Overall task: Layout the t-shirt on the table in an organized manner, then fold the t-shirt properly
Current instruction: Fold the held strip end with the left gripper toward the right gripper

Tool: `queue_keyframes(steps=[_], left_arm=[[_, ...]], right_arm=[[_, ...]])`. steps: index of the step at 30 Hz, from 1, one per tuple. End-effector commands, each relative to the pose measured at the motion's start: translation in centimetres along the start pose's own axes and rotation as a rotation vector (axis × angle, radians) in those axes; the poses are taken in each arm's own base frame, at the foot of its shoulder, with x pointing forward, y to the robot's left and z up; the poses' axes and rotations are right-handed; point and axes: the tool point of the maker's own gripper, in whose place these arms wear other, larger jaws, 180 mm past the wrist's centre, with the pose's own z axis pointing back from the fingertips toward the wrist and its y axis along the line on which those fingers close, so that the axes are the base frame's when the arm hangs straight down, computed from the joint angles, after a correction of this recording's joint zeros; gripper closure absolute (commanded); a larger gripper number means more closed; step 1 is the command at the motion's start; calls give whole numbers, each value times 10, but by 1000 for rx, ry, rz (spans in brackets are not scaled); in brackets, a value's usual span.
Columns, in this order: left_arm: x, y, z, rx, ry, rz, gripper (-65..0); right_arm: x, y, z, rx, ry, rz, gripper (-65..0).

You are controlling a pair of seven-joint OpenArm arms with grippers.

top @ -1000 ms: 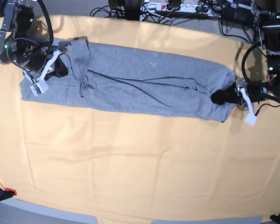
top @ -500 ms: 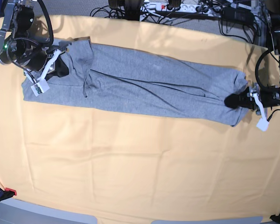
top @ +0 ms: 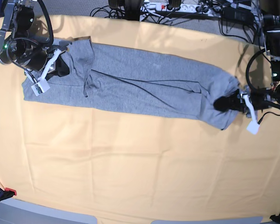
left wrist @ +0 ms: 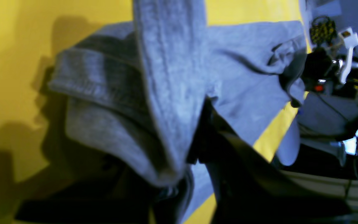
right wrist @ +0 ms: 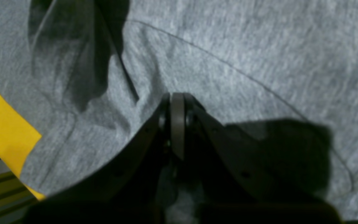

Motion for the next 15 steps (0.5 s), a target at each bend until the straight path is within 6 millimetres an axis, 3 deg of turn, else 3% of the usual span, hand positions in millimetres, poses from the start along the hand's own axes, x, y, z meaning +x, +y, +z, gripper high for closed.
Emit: queue_keyframes(steps=[1,5,10,15], left_arm=[[25,-13,4,-19,-54,-63,0],[30,-50,-12,-79,-55,-181,0],[18,-96,-30,-158,-51,-289,0],[8,-124,-48,-234,-76,-316,0]], right_arm=[[8,-2,4,-1,-25,18,0],[8,-2,4,-1,-24,18,0],[8,-2,4,-1,-24,18,0],[8,-2,4,-1,-24,17,0]])
